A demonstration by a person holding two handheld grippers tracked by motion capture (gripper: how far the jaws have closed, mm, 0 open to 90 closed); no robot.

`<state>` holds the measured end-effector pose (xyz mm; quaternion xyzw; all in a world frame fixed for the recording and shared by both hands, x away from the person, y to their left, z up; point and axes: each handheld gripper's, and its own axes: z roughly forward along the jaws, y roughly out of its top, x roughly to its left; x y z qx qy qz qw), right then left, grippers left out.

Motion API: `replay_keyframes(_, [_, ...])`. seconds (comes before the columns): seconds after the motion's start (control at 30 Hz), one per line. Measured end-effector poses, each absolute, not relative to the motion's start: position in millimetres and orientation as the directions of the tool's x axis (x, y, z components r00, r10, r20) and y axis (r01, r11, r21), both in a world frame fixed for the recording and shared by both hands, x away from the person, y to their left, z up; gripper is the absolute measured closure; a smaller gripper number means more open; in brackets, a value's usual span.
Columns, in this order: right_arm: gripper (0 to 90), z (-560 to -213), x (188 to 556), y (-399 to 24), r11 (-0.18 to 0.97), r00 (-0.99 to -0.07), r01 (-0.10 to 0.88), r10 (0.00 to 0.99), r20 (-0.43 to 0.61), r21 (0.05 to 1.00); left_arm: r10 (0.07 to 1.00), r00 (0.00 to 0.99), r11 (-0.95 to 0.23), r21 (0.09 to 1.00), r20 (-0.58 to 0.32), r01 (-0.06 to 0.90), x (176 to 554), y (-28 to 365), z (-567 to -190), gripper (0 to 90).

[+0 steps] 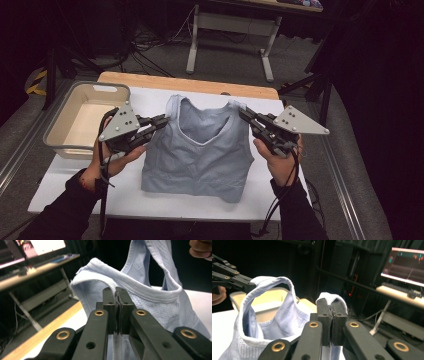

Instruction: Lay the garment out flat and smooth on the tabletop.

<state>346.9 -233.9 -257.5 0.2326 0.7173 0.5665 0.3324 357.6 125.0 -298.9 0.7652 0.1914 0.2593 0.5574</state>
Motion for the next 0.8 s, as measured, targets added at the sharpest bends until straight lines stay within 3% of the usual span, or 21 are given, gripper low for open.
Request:
replay_keyframes(0.43, [87.5,-310.9,448.9,-220.7,0.314,-0.634,0.168,0.760,-0.142,0.934,0.674,0.732,-0.324,0.930,0.100,0.172,438.1,103.4,-340.5,87.1])
replay_keyframes(0.7, [87.0,-333.7,490.1,-211.4,0.358,-0.594,0.236,0.789,-0.158,0.903,0.723,0.690,-0.314,0.906,0.036,0.282,481.8,97.9,-367.3,83.5])
replay_keyframes(0.8, [86.0,-342.2,500.1,-205.3,0.383,-0.578,0.247,0.796,-0.182,0.890,0.744,0.665,-0.334,0.894,0.057,0.297,488.7,94.0,-375.2,80.0])
